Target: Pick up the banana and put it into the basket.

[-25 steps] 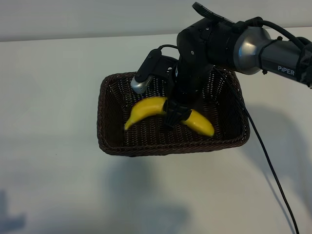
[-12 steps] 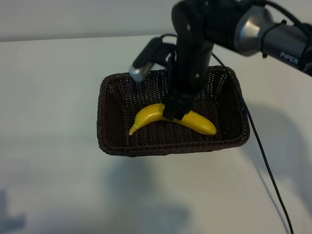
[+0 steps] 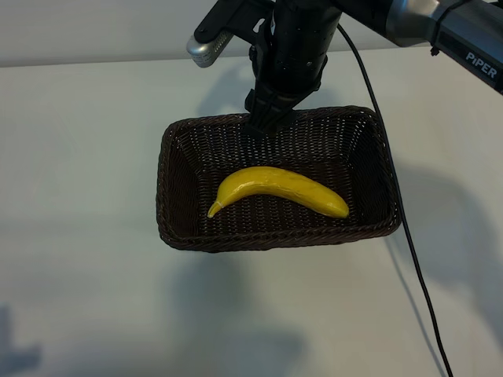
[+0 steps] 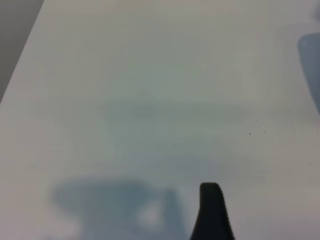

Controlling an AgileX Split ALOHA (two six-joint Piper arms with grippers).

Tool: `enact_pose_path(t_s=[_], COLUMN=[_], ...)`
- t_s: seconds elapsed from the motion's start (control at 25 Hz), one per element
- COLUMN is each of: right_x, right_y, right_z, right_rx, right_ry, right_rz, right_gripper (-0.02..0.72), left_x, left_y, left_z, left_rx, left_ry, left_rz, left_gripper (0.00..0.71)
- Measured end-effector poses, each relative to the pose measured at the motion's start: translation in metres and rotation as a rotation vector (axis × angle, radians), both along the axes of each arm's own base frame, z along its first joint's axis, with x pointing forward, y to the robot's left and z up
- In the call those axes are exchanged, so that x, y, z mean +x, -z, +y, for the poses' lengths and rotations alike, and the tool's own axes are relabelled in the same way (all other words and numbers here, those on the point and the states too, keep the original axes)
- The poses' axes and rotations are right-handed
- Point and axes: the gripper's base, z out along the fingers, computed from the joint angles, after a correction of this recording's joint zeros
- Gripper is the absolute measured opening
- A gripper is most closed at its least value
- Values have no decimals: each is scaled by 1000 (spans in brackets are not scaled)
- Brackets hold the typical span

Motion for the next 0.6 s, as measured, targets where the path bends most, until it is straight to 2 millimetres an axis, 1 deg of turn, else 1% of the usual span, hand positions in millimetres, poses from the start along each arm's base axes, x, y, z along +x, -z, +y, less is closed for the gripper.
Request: enact_pose_path(t_s=[0.12, 0.24, 0.4, 0.52, 0.6], right_x=[1, 11, 35, 54, 64], right_y=[0, 0, 0, 0, 0], right_z=[-2, -14, -50, -86, -109], right_rx=[5, 12, 38, 67, 78], right_ry=[22, 91, 267, 441, 528], right_rz=[5, 11, 29, 47, 51], right_gripper=[568, 568, 568, 568, 568], left_x=[0, 0, 0, 0, 0], left_y=[0, 0, 0, 0, 0], left_z=[0, 0, 0, 0, 0], left_rx=[0, 0, 0, 0, 0], left_ry=[0, 0, 0, 0, 0], left_rz=[0, 0, 0, 0, 0], left_gripper=[542, 542, 542, 542, 542])
